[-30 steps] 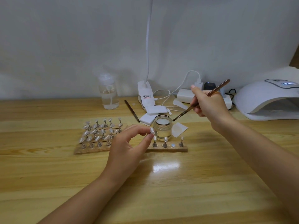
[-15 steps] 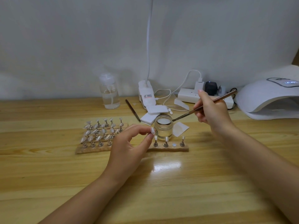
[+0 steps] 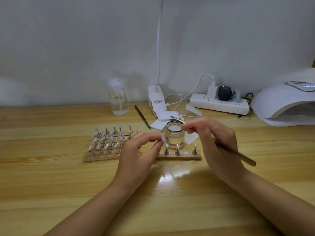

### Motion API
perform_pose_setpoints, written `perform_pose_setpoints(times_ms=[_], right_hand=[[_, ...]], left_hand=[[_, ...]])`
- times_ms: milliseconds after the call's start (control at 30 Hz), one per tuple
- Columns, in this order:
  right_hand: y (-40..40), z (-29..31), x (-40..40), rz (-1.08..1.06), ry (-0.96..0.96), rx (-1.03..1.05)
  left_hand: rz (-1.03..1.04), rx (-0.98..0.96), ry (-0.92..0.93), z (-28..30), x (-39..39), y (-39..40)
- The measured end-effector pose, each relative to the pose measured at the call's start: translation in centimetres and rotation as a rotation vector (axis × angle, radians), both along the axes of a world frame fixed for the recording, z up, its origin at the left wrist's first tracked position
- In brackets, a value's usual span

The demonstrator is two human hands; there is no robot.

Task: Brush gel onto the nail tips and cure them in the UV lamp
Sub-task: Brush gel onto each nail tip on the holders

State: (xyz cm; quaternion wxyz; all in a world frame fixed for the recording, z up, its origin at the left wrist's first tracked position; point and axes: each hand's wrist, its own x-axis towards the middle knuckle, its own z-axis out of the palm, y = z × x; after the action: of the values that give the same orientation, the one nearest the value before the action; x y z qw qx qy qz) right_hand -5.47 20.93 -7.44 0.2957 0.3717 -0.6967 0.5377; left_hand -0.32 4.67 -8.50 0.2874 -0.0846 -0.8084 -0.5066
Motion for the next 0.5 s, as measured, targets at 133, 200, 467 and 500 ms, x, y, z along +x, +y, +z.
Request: perform_pose_setpoints(times_ms=[133,200,467,500], right_hand=[[-0.4,-1.0,0.5,-0.074,0.205,0.081],[-0.5,-1.3,0.8,-0.099,0.2,0.07],[-0.8,-2.0,0.8,-0.094,0.132,0.065],[-0.8,-2.0,0.8,-0.092,0.132,0.063]], left_hand=[[0.006,-0.008,-0.004,-0.1,-0.1,0.0],[0.005,-0.01,-0.007,-0.2,-0.2,0.0],[0.013,0.001,-0.029,-0.3,-0.1,0.0],[0.012,-0.003,-0.029,-0.3,-0.1,0.0]])
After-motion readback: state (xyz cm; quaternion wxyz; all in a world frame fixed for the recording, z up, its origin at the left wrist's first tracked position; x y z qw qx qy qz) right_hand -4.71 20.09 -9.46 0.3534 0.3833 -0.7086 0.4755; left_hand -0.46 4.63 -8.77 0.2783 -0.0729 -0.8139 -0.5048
